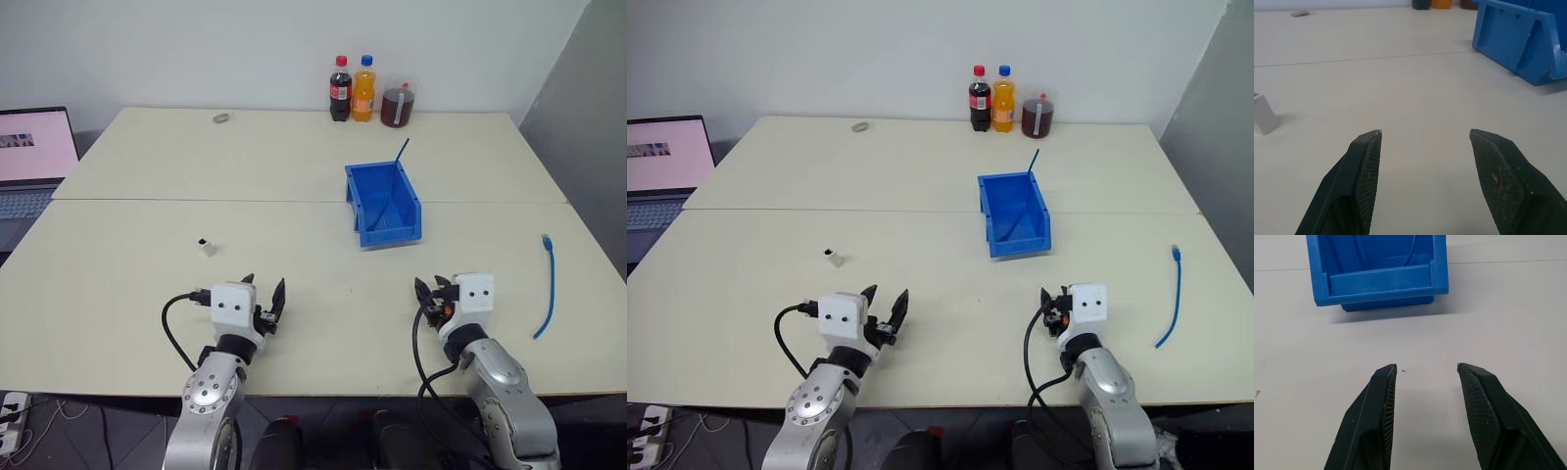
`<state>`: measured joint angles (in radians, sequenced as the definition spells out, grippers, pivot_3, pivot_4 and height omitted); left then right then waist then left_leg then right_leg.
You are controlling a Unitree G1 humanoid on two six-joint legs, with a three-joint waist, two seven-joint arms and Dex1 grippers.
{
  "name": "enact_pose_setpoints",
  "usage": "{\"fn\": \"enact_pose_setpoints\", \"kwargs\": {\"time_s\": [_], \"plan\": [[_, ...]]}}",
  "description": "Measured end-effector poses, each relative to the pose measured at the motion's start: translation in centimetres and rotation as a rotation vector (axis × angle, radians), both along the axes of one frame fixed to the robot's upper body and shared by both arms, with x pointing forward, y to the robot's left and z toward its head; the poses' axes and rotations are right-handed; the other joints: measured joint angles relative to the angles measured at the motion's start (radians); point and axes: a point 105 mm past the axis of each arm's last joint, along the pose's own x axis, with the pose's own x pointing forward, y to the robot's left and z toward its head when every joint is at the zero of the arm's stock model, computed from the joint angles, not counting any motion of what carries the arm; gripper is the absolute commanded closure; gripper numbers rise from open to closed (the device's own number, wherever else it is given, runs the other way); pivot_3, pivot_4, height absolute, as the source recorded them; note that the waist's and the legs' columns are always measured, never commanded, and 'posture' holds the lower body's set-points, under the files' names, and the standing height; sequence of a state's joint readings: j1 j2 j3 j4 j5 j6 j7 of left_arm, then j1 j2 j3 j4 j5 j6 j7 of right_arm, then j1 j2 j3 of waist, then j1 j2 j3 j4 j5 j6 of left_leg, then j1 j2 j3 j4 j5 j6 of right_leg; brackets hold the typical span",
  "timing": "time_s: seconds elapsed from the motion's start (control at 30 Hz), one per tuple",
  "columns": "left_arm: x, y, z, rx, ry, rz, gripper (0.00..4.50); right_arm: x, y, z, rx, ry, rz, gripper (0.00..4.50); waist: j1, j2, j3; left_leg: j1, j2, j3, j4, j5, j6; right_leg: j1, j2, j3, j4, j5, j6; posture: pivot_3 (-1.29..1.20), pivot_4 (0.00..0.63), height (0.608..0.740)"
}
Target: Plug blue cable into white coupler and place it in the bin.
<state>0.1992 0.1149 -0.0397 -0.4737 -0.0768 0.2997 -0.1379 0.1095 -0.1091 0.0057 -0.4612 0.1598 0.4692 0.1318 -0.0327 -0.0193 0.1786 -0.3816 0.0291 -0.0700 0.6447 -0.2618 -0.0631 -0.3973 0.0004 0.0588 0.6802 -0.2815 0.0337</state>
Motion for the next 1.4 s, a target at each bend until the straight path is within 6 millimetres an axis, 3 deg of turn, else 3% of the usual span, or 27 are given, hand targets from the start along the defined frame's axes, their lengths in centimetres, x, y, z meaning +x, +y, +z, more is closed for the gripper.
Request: {"fn": "enact_pose_setpoints", "kwargs": {"time_s": [0.53,1.0,1.07,1.23,1.4], "plan": [[-0.1,-0.8,-0.4,-0.006,0.027,-0.044,1.51,0.0,0.1,0.0,0.013,0.001,0.014,2.41,0.000,0.000,0.000,0.000,0.000,0.000,0.000,0.000,0.000,0.000,0.000,0.000,0.000,0.000,0.000,0.00,0.150,0.740],[0.8,-5.6,1.6,0.050,-0.031,-0.461,1.51,-0.6,-2.6,0.9,0.001,-0.008,-0.117,2.41,0.000,0.000,0.000,-0.001,0.000,0.001,0.000,0.000,0.000,-0.001,0.000,0.001,0.000,0.000,0.000,0.00,0.150,0.740],[0.9,-6.4,2.3,0.044,-0.051,-0.521,1.51,-0.5,-4.1,1.4,-0.013,-0.028,-0.185,2.41,0.000,0.000,0.000,-0.001,0.000,0.002,0.000,0.000,0.000,-0.002,0.000,0.002,0.000,0.001,0.001,0.00,0.150,0.740],[1.4,-9.5,5.7,0.030,-0.134,-0.720,1.51,-0.4,-12.6,5.2,-0.067,-0.133,-0.569,2.41,0.005,0.000,0.000,-0.001,-0.001,0.004,0.001,0.000,0.000,-0.002,0.000,0.003,-0.001,0.002,0.003,0.00,0.150,0.740],[0.8,-12.8,6.7,0.021,-0.094,-0.931,1.51,-0.2,-16.9,5.0,-0.022,-0.019,-0.698,2.41,-0.005,0.001,0.000,0.000,0.000,0.008,0.000,0.000,0.000,-0.003,0.001,0.008,0.000,0.002,0.001,0.00,0.150,0.740]]}}
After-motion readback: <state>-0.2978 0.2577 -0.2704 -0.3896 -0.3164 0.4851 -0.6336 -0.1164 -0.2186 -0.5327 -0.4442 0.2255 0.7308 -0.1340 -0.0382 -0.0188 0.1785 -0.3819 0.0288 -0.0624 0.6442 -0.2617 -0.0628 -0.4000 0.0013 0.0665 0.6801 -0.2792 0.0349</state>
